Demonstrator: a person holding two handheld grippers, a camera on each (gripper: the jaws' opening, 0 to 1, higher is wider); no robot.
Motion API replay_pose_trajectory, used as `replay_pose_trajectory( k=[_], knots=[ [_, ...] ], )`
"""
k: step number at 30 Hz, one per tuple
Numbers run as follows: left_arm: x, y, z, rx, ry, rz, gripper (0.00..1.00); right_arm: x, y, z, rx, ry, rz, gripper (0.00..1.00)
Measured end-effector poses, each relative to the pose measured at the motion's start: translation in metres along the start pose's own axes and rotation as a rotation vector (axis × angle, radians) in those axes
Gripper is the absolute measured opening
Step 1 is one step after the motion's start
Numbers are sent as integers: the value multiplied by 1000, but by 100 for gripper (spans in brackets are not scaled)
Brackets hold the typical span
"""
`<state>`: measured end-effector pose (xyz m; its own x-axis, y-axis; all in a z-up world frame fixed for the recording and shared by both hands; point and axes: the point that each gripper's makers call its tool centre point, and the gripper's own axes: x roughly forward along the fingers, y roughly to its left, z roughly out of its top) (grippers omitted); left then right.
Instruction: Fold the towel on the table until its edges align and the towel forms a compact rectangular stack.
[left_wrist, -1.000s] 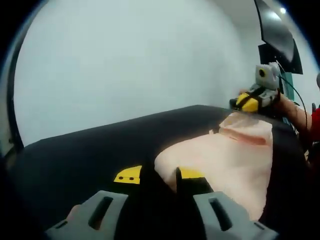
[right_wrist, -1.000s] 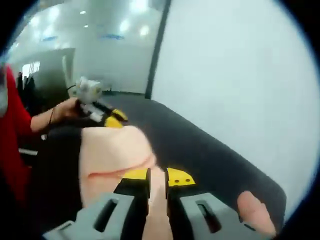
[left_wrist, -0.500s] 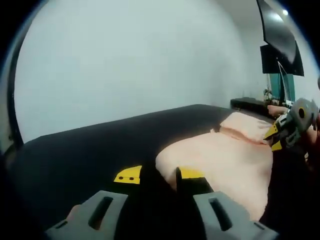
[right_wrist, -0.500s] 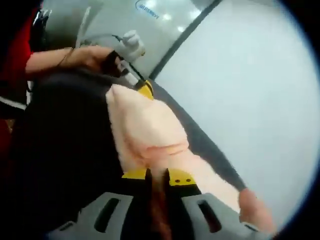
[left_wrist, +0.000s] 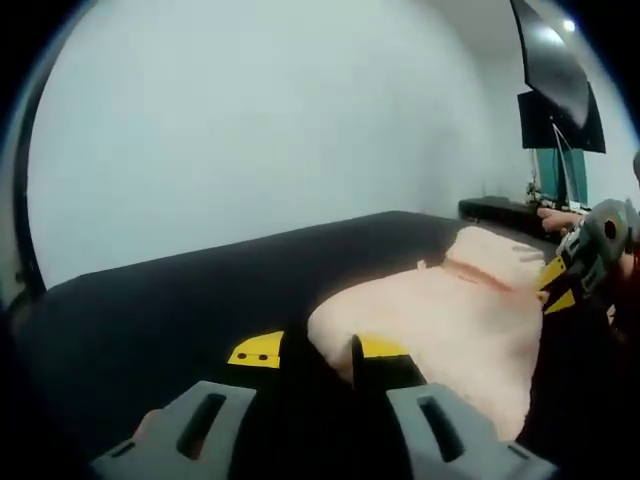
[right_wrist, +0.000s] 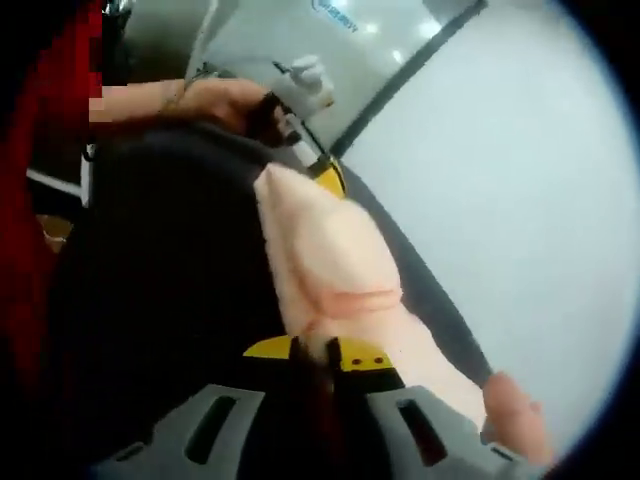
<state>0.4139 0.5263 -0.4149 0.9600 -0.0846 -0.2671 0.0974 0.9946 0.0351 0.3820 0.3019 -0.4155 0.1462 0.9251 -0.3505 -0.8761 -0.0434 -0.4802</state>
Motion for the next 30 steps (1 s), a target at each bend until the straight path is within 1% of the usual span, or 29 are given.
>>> replay_pose_trajectory(
  k=[1,3,4,6,7,8,9,10,11,12,13,14,15,16,17,18,19,20,21,22,23,24,26,28,29,30],
  knots=[
    [-1,-2,5,0,-21,-10,27,-2,-4,6,36,-33,-3,19],
    [-2,-9,17,5,-71,-40,27,-10,-24,20,100,-121,-56,17],
    [-2,-13,22,15,-87,-57,27,-15,-38,24,133,-160,-104,17],
    [-5,-37,33,79,-132,-128,27,-27,-67,20,182,-203,-235,16],
    [-5,-49,34,122,-138,-162,27,-31,-76,14,220,-211,-273,13],
    [-4,-57,32,135,-122,-185,27,-32,-85,7,285,-208,-308,12],
    [-2,-59,29,135,-110,-187,27,-33,-91,-3,332,-176,-326,11],
    [2,-61,25,140,-95,-188,28,-32,-96,-5,372,-175,-325,10],
    [5,-60,17,145,-57,-187,29,-28,-106,-11,403,-147,-350,10],
    [7,-61,13,159,-42,-187,29,-27,-110,-17,385,-101,-352,10],
    [9,-64,12,167,-42,-191,29,-26,-114,-13,383,-125,-356,10],
    [13,-67,10,164,-37,-195,29,-26,-122,-8,382,-160,-376,10],
    [15,-73,2,183,-4,-212,29,-21,-125,-8,408,-161,-367,10],
    [17,-78,-6,228,34,-226,29,-12,-121,-7,438,-156,-314,9],
    [20,-81,-12,275,54,-229,29,2,-117,-6,472,-138,-254,9],
    [23,-83,-13,297,54,-226,29,16,-112,-11,497,-74,-198,10],
    [23,-85,-11,290,41,-229,29,29,-111,-13,510,-24,-167,10],
    [23,-85,-9,286,37,-231,29,43,-112,-13,491,16,-154,10],
    [24,-84,-8,271,29,-232,29,55,-112,-12,472,43,-136,10],
    [26,-82,-8,257,30,-231,29,68,-112,-8,466,46,-110,10],
    [25,-83,-9,253,33,-232,29,80,-112,-8,472,66,-90,10],
    [25,-84,-10,253,32,-234,29,90,-111,-12,498,107,-71,10],
    [25,-84,-9,253,27,-234,29,109,-113,-12,498,124,-48,10],
    [25,-84,-9,253,27,-236,29,121,-111,-19,477,165,-40,10],
    [25,-84,-9,256,26,-237,29,122,-112,-23,461,184,-43,10],
    [25,-84,-9,260,26,-235,29,123,-112,-25,449,185,-49,10]
  ],
)
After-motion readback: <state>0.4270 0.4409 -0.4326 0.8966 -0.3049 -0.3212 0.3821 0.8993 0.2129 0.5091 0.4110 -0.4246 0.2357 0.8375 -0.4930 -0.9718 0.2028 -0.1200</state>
